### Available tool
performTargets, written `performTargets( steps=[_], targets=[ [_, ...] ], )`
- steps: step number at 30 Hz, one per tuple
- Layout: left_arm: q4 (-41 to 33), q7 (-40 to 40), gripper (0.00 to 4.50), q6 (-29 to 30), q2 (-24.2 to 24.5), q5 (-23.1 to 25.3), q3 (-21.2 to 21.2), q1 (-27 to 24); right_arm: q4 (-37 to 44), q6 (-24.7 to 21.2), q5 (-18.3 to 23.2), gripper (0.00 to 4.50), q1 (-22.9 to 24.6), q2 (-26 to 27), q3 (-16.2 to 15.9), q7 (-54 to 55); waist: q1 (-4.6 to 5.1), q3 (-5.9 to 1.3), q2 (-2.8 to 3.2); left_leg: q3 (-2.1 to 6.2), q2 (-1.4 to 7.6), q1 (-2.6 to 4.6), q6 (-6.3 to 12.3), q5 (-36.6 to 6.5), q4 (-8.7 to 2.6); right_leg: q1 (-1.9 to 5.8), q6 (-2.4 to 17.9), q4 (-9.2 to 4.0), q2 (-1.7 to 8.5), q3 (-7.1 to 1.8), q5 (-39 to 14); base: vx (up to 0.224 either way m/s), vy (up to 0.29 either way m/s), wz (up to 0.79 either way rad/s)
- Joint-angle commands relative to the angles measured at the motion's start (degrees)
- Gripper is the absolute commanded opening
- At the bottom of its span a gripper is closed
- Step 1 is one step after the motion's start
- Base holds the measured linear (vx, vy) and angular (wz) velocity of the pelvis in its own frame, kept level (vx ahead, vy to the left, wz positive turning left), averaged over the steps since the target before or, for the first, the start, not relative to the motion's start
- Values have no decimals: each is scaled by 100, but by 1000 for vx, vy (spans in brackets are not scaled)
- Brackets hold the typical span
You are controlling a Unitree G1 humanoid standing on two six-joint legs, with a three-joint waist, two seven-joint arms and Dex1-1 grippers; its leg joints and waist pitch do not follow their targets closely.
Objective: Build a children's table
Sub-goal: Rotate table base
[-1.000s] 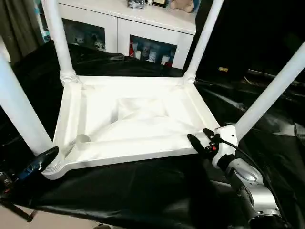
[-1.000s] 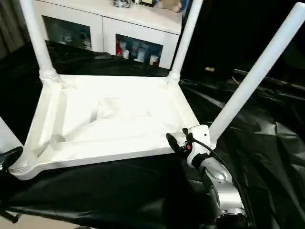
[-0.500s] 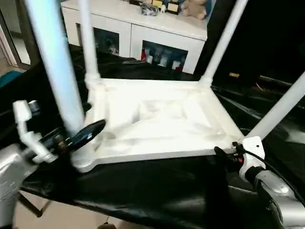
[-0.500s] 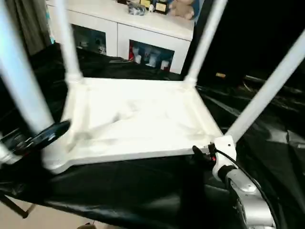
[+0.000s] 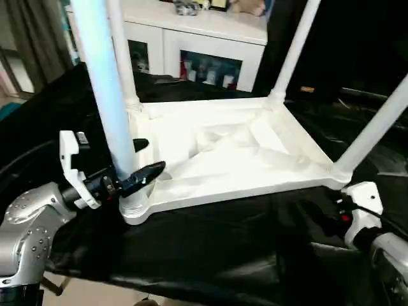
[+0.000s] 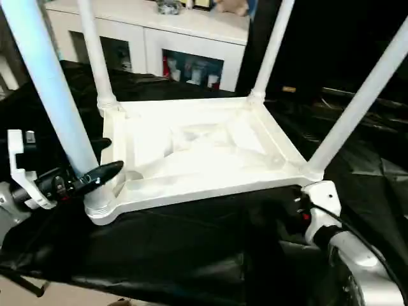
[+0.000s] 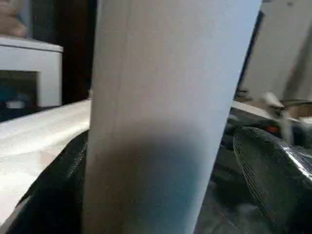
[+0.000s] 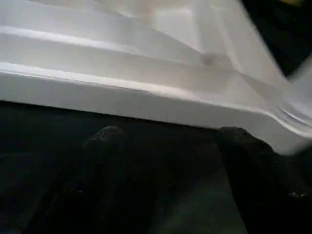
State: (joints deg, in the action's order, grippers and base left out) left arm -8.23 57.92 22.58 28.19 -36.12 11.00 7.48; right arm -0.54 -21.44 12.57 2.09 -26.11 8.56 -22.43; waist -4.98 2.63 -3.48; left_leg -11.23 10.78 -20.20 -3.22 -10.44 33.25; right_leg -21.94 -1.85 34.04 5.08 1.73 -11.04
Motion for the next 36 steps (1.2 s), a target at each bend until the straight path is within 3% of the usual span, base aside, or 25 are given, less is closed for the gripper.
performTargets(
  steps=[1, 3, 4, 6, 7, 8, 9, 10, 11, 12, 14, 15, 18, 19, 21, 23, 26, 27, 28, 30, 36],
  targets=[
    [-152, 185, 440, 169, 52, -114, -193, 91, -460, 93, -272, 334, -255, 48, -40, 311, 49, -231, 54, 169, 183, 90, -408, -2647, -484, -21, 536, -533, 241, -137, -2838, 0, 0, 0],
    [-194, 290, 440, 302, 98, -212, -226, 128, -803, 166, -263, 334, -518, 154, -63, 388, 39, -242, 68, 152, 183, 98, -390, -2524, -477, -29, 606, -501, 233, -151, -2588, 0, 0, 0],
    [-296, 471, 440, 558, 197, -434, -283, 158, -1302, 262, -329, 334, -890, 269, -168, 423, 42, -255, 61, 146, 182, 68, -369, -2379, -478, 6, 676, -460, 225, -149, -2348, 0, 0, 0],
    [-446, 708, 440, 883, 338, -720, -377, 173, -1856, 394, -470, 334, -1288, 362, -339, 406, 53, -268, 17, 108, 176, 41, -341, -2041, -469, 22, 893, -381, 196, -145, -1856, 0, 0, 0],
    [-518, 807, 440, 1017, 394, -845, -428, 176, -2082, 441, -534, 334, -1455, 398, -413, 412, 40, -277, 27, 107, 177, 36, -336, -1943, -457, 38, 917, -357, 205, -151, -1746, 0, 0, 0],
    [-601, 889, 440, 1171, 434, -994, -479, 178, -2301, 502, -586, 334, -1623, 446, -481, 412, 17, -297, -3, 72, 183, 67, -303, -1725, -421, 20, 1021, -309, 206, -156, -1431, 0, 0, 0],
    [-677, 931, 440, 1296, 448, -1125, -533, 196, -2537, 588, -628, 334, -1799, 512, -521, 406, 4, -309, -16, 62, 175, 15, -252, -1363, -409, 76, 1091, -266, 193, -162, -1021, 0, 0, 0],
    [-756, 962, 440, 1381, 456, -1210, -597, 212, -2746, 674, -653, 334, -1961, 589, -556, 388, 2, -311, -6, 47, 157, 9, -239, -1261, -394, 74, 1128, -239, 191, -165, -873, 0, 0, 0],
    [-906, 1004, 440, 1519, 422, -1351, -723, 256, -3151, 857, -720, 334, -2255, 722, -615, 351, 15, -337, -33, 46, 161, -18, -226, -1066, -372, 100, 1181, -190, 195, -156, -619, 0, 0, 0],
    [-959, 998, 440, 1571, 355, -1403, -807, 284, -3316, 951, -783, 334, -2379, 775, -682, 335, 25, -334, -97, 34, 149, -36, -203, -961, -361, 117, 1202, -184, 178, -149, -507, 0, 0, 0],
    [-926, 1003, 440, 1533, 208, -1286, -1021, 365, -3655, 1111, -838, 334, -2622, 914, -762, 301, 31, -330, -54, 26, 155, -28, -181, -850, -348, 117, 1218, -162, 189, -159, -366, 0, 0, 0],
    [-926, 1003, 440, 1533, 208, -1285, -1022, 365, -3656, 1112, -839, 334, -2623, 914, -762, 301, 45, -328, -136, 18, 159, -38, -153, -847, -344, 127, 1210, -174, 184, -157, -379, 0, 0, 0],
    [-641, 899, 440, 1367, -82, -833, -1458, 618, -4170, 1373, -973, 334, -2969, 1166, -996, 220, 51, -310, -92, 23, 175, -1, -232, -1117, -354, 97, 1110, -215, 200, -168, -855, 0, 0, 0],
    [-460, 817, 440, 1312, -246, -700, -1603, 767, -4296, 1456, -1017, 334, -3079, 1261, -1070, 210, 67, -302, -161, 19, 175, -20, -251, -1168, -360, 107, 1067, -230, 197, -171, -970, 0, 0, 0],
    [-197, 719, 440, 1164, -466, -497, -1788, 985, -4441, 1534, -1019, 334, -3234, 1406, -1087, 158, 53, -289, -141, 38, 185, 6, -330, -1380, -376, 80, 949, -265, 219, -179, -1364, 0, 0, 0],
    [-77, 673, 440, 1125, -578, -433, -1903, 1108, -4573, 1662, -1101, 334, -3337, 1476, -1149, 116, 71, -298, -157, 68, 194, -24, -427, -1472, -396, 106, 883, -264, 232, -165, -1496, 0, 0, 0],
    [99, 658, 440, 978, -745, -282, -2074, 1289, -4767, 1820, -1165, 334, -3484, 1585, -1204, 58, 108, -298, -148, 65, 189, -20, -411, -1508, -385, 87, 895, -270, 225, -168, -1466, 0, 0, 0],
    [139, 660, 440, 947, -787, -252, -2108, 1329, -4808, 1852, -1176, 334, -3517, 1612, -1212, 48, 106, -294, -103, 64, 189, -6, -414, -1548, -383, 73, 911, -278, 229, -172, -1499, 0, 0, 0],
    [261, 656, 440, 835, -903, -143, -2180, 1429, -4936, 1931, -1196, 334, -3599, 1671, -1229, 44, 109, -305, -93, 63, 192, 4, -413, -1540, -376, 72, 948, -273, 226, -171, -1430, 0, 0, 0],
    [430, 681, 440, 691, -1072, -10, -2282, 1559, -5096, 2055, -1226, 334, -3694, 1737, -1255, 35, 119, -314, -124, 68, 186, -25, -399, -1450, -372, 99, 997, -254, 220, -161, -1272, 0, 0, 0],
    [806, 601, 440, 322, -1481, 257, -2503, 1847, -5261, 2171, -1214, 334, -3756, 1857, -1274, -53, 125, -340, -106, 63, 190, -31, -306, -1214, -350, 138, 1169, -201, 220, -145, -745, 0, 0, 0]
  ],
)
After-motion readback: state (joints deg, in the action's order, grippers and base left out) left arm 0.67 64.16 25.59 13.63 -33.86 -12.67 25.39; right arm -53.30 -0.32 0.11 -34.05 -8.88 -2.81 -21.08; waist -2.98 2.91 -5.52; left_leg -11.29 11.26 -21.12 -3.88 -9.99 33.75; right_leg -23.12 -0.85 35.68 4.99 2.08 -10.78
